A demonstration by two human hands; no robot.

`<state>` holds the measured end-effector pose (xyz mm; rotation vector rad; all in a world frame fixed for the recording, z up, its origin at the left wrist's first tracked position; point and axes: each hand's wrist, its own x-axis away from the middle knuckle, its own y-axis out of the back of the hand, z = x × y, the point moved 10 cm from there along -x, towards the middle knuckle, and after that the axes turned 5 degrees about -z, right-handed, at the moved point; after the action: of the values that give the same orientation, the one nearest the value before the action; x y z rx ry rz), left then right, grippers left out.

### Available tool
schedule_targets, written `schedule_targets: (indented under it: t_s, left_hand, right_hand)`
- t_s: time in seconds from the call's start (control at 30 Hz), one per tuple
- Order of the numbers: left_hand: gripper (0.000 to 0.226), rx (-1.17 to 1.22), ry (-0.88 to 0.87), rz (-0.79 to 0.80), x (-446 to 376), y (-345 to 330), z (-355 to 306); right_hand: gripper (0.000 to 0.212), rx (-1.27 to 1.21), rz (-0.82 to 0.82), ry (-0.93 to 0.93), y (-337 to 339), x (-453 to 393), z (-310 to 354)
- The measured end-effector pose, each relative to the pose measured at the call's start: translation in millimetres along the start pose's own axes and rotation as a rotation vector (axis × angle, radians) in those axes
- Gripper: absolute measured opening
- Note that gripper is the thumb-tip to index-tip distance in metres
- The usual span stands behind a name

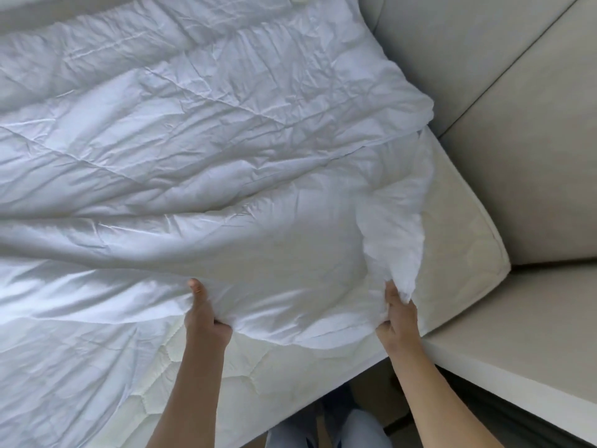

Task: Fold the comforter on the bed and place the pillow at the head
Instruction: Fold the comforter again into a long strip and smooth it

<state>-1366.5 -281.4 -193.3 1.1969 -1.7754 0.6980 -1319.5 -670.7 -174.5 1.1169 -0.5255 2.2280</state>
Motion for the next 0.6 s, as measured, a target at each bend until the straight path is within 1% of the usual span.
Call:
schedule_targets:
  t_s: [0.07,0.13,0.2,0.33,0.4,0.5,0.57,0.6]
  left_hand:
    - [0.085,-0.025,-0.011,0.035,11,-4,-12]
    - [0.072,-0.039,-0.027,0.056,27,-8,-23]
    - [0.068,-0.039,-0.032,0.073,39,-12,-29]
    - [0.07,0.017,-0.049,0.117,63,-16,-40]
    - [0.063,0.043,-0.058,0.148,75,-20,-46]
    - [0.052,0.047,-0.087,0.161,95,-28,-64]
    - [0.055,0.016,-0.107,0.131,105,-34,-78]
    - [0.061,0.01,-0.103,0.123,111,-38,-83]
  right_hand:
    - [0.056,-0.206,-0.019,0.003,9,15,10]
    - [0.062,-0.321,-0.026,-0.004,13,31,16]
    - [0.067,-0.397,-0.065,-0.037,15,48,13]
    - [0.068,-0.345,-0.137,-0.103,15,74,-4]
    - [0.065,-0.315,-0.132,-0.108,10,83,-2]
    - [0.048,-0.308,-0.134,-0.067,2,88,19]
    - [0.036,-0.317,-0.113,-0.022,-9,88,39]
    - [0.034,-0.327,-0.094,0.011,-16,88,51]
